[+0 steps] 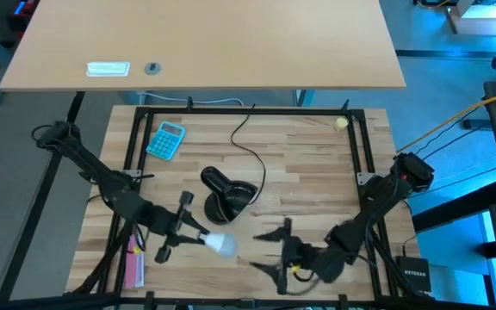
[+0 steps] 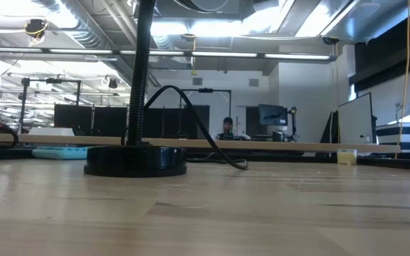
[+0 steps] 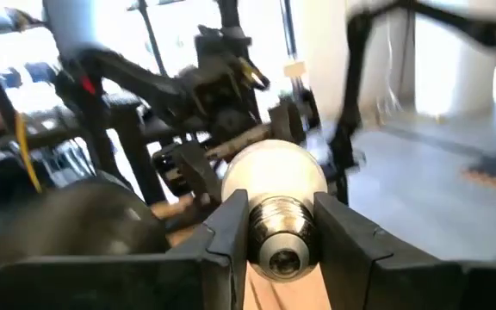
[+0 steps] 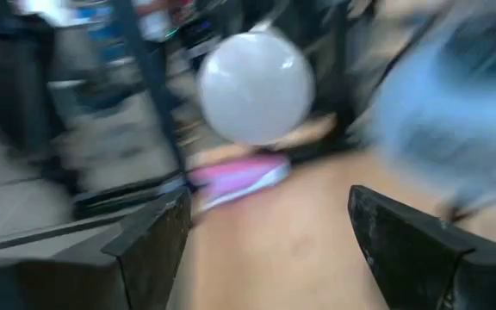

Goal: Screw lightbulb
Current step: Insert the lightbulb into the black lamp

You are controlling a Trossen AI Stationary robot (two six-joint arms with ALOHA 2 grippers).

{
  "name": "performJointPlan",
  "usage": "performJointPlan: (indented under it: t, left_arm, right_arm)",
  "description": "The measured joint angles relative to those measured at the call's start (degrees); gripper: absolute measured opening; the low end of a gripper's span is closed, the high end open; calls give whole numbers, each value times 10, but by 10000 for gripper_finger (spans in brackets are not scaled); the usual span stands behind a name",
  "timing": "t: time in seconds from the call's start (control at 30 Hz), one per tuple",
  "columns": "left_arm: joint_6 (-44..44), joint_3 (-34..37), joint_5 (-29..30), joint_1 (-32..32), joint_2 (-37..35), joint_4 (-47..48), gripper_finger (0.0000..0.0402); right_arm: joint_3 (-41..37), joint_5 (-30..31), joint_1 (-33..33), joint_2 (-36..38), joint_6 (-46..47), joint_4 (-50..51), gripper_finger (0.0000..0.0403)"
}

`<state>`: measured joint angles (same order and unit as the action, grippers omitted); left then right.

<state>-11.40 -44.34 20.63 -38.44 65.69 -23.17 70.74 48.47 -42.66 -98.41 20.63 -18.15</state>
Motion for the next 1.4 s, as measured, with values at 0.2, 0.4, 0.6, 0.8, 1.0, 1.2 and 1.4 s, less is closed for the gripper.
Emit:
performJointPlan:
  t: [0.2, 0.4, 0.6, 0.8, 1.0, 1.2, 1.4]
  left_arm:
    - [-10, 0, 3, 17, -28, -67, 90]
    - [-8, 0, 3, 31, -29, -97, 90]
    - [-6, 0, 15, 34, -29, -106, 90]
    - [8, 0, 57, 34, -29, -105, 90]
    - [24, 0, 73, 39, -29, -105, 90]
    - [33, 0, 73, 44, -29, -103, 90]
    - [32, 0, 73, 44, -29, -98, 90]
  right_arm:
    - [34, 134, 10, 0, -213, -77, 314]
    - [72, 39, 52, -1, -254, -105, 314]
    - [89, -67, 90, -1, -240, -104, 314]
    - [90, -86, 113, -9, -223, -109, 314]
    - [90, -85, 121, -19, -233, -108, 314]
    - [90, -87, 130, -19, -256, -120, 314]
    - [90, -123, 140, -19, -256, -119, 314]
